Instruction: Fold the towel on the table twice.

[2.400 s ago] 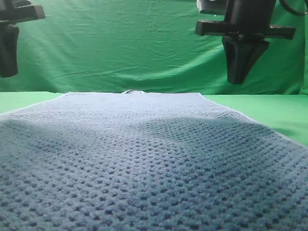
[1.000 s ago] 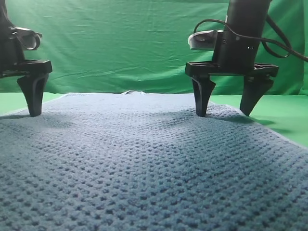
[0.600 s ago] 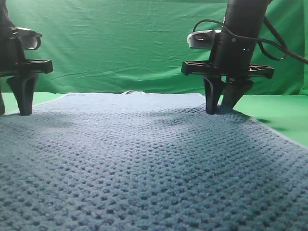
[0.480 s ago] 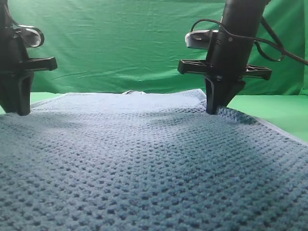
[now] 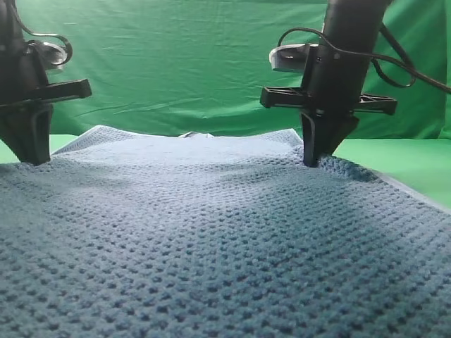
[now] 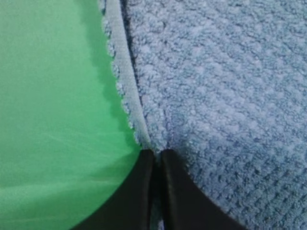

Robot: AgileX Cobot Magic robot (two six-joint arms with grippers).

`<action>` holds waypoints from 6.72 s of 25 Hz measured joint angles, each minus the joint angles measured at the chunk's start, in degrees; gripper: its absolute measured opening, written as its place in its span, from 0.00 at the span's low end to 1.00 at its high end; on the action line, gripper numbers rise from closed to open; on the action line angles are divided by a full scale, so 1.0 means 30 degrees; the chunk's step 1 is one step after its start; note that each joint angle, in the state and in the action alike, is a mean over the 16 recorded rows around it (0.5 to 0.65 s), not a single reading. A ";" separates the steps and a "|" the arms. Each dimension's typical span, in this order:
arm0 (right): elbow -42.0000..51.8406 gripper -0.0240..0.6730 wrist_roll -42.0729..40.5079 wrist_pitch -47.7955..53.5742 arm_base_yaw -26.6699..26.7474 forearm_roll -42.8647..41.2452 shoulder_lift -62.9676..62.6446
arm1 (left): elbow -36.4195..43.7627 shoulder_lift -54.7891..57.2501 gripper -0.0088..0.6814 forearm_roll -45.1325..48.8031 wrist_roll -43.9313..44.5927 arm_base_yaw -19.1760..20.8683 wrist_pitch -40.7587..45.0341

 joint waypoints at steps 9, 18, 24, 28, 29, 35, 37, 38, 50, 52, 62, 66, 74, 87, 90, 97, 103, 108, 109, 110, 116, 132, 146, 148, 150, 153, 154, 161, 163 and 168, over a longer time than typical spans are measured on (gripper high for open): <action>-0.3697 0.03 0.0043 0.2199 0.0039 -0.0730 -0.0984 | -0.2965 -0.2272 0.01 0.0267 -0.0030 -0.0019 0.1307; -1.0073 0.03 0.0000 0.2236 0.0033 -0.1446 -0.1748 | -0.8166 -0.4217 0.01 0.0624 -0.0056 -0.0032 0.1180; -1.3132 0.03 -0.0281 0.2024 -0.0077 -0.2104 -0.1868 | -1.0746 -0.4337 0.01 0.0741 -0.0060 -0.0032 0.0960; -1.3762 0.03 -0.0472 0.2426 -0.0165 -0.2584 -0.1904 | -1.1204 -0.4282 0.01 0.0774 -0.0081 -0.0032 0.0971; -1.3748 0.03 -0.0502 0.2622 -0.0187 -0.2691 -0.1920 | -1.1121 -0.4284 0.01 0.0766 -0.0087 -0.0032 0.0990; -1.2590 0.03 -0.0561 0.4202 -0.0288 -0.3078 -0.2263 | -0.9136 -0.4845 0.01 0.0596 -0.0121 -0.0032 0.0967; -1.1861 0.03 -0.0479 0.4657 -0.0291 -0.3137 -0.2595 | -0.8072 -0.5320 0.01 0.0528 -0.0133 -0.0034 0.0819; -1.1436 0.03 -0.0426 0.4843 -0.0280 -0.3159 -0.2820 | -0.7473 -0.5608 0.01 0.0486 -0.0139 -0.0036 0.0705; -0.2483 0.03 0.1290 0.3846 0.0725 -0.3074 -0.8344 | 0.0801 -1.1201 0.01 0.0041 -0.0156 -0.0060 -0.0721; -0.0520 0.03 0.1725 0.3279 0.1073 -0.3027 -0.9520 | 0.2230 -1.2284 0.01 -0.0018 -0.0158 -0.0065 -0.0862; 0.8166 0.03 0.4313 0.1077 0.3130 -0.2786 -1.4795 | 0.9490 -1.7766 0.01 -0.1015 -0.0178 -0.0074 -0.1160; 1.0626 0.03 0.5126 0.0853 0.3776 -0.2480 -1.6531 | 1.1941 -1.9765 0.01 -0.1767 -0.0178 -0.0082 -0.0767; 1.3738 0.03 0.6037 0.1035 0.4274 -0.1430 -1.9219 | 1.4779 -2.2493 0.01 -0.3056 -0.0169 -0.0097 0.0280; 1.4355 0.03 0.5912 -0.0063 0.3825 -0.1848 -1.8053 | 1.4178 -1.9953 0.01 -0.3628 -0.0163 -0.0109 -0.1624; 1.3697 0.03 0.5542 -0.0561 0.3362 -0.2173 -1.6691 | 1.3200 -1.8071 0.01 -0.3580 -0.0163 -0.0121 -0.2452; 1.0994 0.03 0.4275 -0.1345 0.1923 -0.2496 -1.2668 | 1.0029 -1.2992 0.01 -0.3204 -0.0163 -0.0171 -0.4070; 0.7996 0.03 0.3322 -0.2081 0.0792 -0.2680 -0.9078 | 0.7357 -0.9104 0.01 -0.2799 -0.0163 -0.0208 -0.5190; 0.5725 0.03 0.2980 -0.2901 0.0205 -0.2912 -0.6402 | 0.5830 -0.6588 0.01 -0.2580 -0.0163 -0.0218 -0.6238; 0.5345 0.03 0.2947 -0.3098 0.0116 -0.2959 -0.5940 | 0.5610 -0.6180 0.01 -0.2555 -0.0163 -0.0218 -0.6457; 0.5000 0.03 0.2920 -0.3305 0.0035 -0.3005 -0.5500 | 0.5419 -0.5799 0.01 -0.2532 -0.0163 -0.0218 -0.6671; 0.3625 0.05 0.2807 -0.4480 -0.0230 -0.3224 -0.3532 | 0.4799 -0.4146 0.03 -0.2485 -0.0163 -0.0218 -0.7925; 0.3140 0.73 0.2667 -0.3124 -0.0446 -0.3523 -0.5450 | 0.3136 -0.5129 0.67 -0.2242 0.0198 -0.0218 -0.4515; 0.3249 0.16 0.2516 0.3546 -0.0451 -0.3213 -1.4224 | 0.1387 -1.1608 0.14 -0.2808 0.1487 -0.0190 0.1870; 0.3469 0.09 0.2454 0.4148 -0.0451 -0.3075 -1.5636 | 0.1744 -1.3187 0.11 -0.3003 0.1726 -0.0186 0.2166; 0.3846 0.05 0.2369 0.4553 -0.0451 -0.2934 -1.7092 | 0.2254 -1.4937 0.10 -0.3198 0.1962 -0.0184 0.2361; 0.4733 0.03 0.2201 0.4858 -0.0451 -0.2728 -1.9356 | 0.3272 -1.7824 0.11 -0.3457 0.2356 -0.0184 0.2507; 0.5123 0.03 0.2119 0.4875 -0.0451 -0.2665 -2.0134 | 0.3673 -1.8819 0.11 -0.3517 0.2487 -0.0184 0.2526; 0.9005 0.03 0.1225 0.3809 -0.0451 -0.2318 -2.5779 | 0.7346 -2.5666 0.11 -0.3612 0.3197 -0.0184 0.2402; 1.0305 0.03 0.0926 0.3278 -0.0451 -0.2226 -2.7362 | 0.8499 -2.7468 0.11 -0.3590 0.3385 -0.0184 0.2318; 1.3306 0.03 0.0260 0.1993 -0.0451 -0.1998 -3.1027 | 1.1133 -3.1553 0.11 -0.3495 0.3766 -0.0184 0.2029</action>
